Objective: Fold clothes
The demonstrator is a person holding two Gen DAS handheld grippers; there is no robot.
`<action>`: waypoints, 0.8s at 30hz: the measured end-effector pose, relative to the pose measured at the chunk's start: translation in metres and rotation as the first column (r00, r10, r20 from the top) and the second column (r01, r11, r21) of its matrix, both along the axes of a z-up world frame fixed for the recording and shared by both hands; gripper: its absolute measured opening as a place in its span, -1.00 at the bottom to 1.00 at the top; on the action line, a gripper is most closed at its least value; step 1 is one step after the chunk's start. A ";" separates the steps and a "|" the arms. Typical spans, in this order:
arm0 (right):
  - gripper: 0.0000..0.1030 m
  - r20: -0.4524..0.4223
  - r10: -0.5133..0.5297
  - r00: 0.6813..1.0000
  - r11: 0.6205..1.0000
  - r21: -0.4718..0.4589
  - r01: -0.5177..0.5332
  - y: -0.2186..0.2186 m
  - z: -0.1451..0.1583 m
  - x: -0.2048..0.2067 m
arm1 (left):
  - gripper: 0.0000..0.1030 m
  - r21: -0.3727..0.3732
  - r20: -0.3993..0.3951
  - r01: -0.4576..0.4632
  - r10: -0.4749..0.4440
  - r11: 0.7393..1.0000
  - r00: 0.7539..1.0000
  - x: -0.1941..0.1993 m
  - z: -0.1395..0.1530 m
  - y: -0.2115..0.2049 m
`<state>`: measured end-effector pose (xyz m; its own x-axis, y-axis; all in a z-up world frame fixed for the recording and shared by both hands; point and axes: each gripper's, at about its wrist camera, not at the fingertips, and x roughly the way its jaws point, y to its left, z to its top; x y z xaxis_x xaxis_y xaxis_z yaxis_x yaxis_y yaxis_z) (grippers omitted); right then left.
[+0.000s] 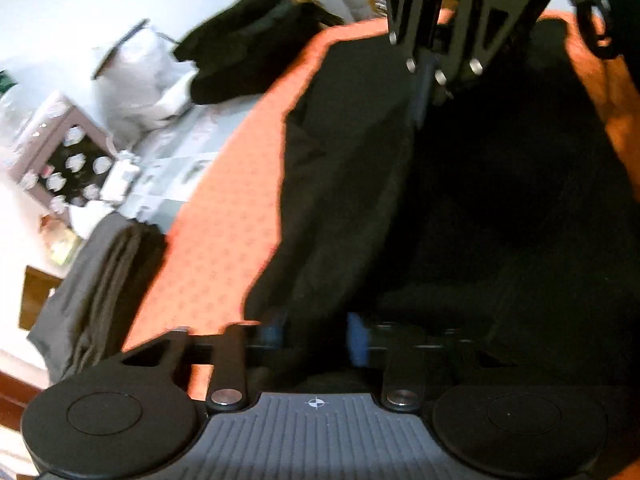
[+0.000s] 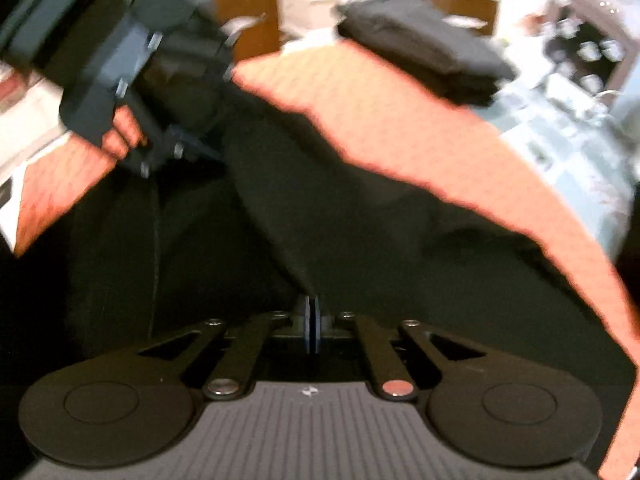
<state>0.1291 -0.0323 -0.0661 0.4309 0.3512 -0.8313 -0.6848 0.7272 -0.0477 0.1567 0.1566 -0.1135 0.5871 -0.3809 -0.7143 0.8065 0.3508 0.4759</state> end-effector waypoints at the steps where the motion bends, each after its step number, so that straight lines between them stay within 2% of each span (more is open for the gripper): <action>1: -0.95 0.027 -0.025 0.999 1.000 0.011 0.024 -0.002 0.009 0.004 | -0.72 -0.018 0.010 -0.026 0.026 1.000 1.000 0.005 0.003 0.000; 4: -0.95 0.087 -0.080 0.993 0.996 0.046 0.076 -0.002 0.037 0.016 | -0.77 -0.108 -0.022 -0.152 0.151 0.982 0.988 0.033 0.019 0.007; 7: -0.95 0.138 -0.109 0.984 0.993 0.065 0.101 0.005 0.058 0.032 | -0.78 -0.196 -0.127 -0.302 0.282 0.933 0.951 0.070 0.037 0.022; 9: -0.95 0.174 -0.121 0.977 0.992 0.068 0.111 0.014 0.070 0.045 | -0.78 -0.241 -0.230 -0.420 0.369 0.875 0.900 0.101 0.045 0.036; 13: -0.95 0.249 -0.113 0.962 0.993 0.038 0.107 0.043 0.081 0.079 | -0.77 -0.289 -0.412 -0.620 0.489 0.730 0.769 0.158 0.048 0.070; 15: -0.95 0.287 -0.099 0.953 0.995 -0.001 0.103 0.058 0.079 0.098 | -0.77 -0.276 -0.441 -0.660 0.518 0.699 0.733 0.176 0.042 0.078; 19: -0.95 0.316 -0.095 0.944 0.991 -0.054 0.118 0.081 0.065 0.138 | -0.77 -0.234 -0.490 -0.718 0.558 0.655 0.669 0.203 0.024 0.084; 24: -0.89 0.248 -0.106 0.963 0.993 -0.029 0.117 0.091 0.049 0.170 | -0.75 -0.186 -0.539 -0.772 0.594 0.607 0.597 0.226 -0.001 0.089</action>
<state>0.2988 0.0584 -0.0172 0.6579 0.2557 -0.7084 -0.5627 0.7921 -0.2367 0.3826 0.2454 -0.1150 0.4901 -0.2589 -0.8324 0.3137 0.9433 -0.1087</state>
